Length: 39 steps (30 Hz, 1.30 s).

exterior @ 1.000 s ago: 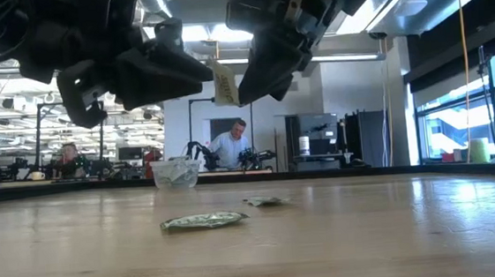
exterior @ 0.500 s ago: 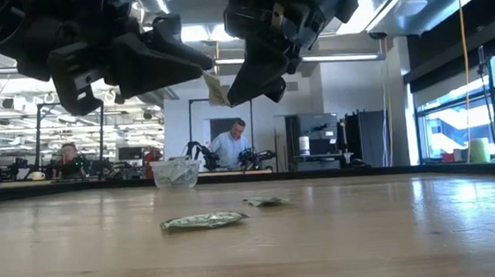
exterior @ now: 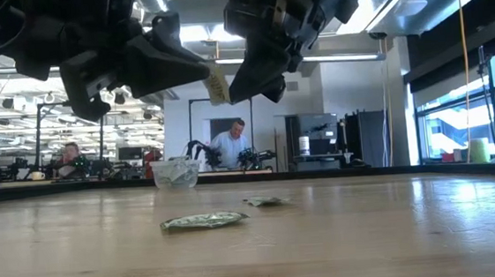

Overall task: Pick and place Stevia / Truvia into bins
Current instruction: Put the stevia packet into the transparent container

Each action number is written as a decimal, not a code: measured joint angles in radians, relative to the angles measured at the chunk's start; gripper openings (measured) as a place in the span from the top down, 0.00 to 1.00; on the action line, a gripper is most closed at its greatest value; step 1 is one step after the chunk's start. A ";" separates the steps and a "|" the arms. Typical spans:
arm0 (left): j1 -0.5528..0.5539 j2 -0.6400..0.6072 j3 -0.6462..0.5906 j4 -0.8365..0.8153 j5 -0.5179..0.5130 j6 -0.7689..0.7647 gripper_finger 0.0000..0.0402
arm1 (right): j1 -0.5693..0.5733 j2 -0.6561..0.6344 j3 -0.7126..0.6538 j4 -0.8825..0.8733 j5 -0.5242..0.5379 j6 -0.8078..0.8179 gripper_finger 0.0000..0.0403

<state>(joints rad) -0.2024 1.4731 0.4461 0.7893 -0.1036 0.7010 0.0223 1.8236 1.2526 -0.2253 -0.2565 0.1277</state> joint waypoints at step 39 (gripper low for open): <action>0.603 -0.438 0.000 -0.680 -0.123 -0.679 0.99 | -0.039 -0.239 -0.174 -0.269 0.388 -0.041 0.68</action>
<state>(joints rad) 0.4007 1.0348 0.4461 0.1089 -0.2268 0.0219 -0.0169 1.5845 1.0789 -0.4944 0.1316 0.0871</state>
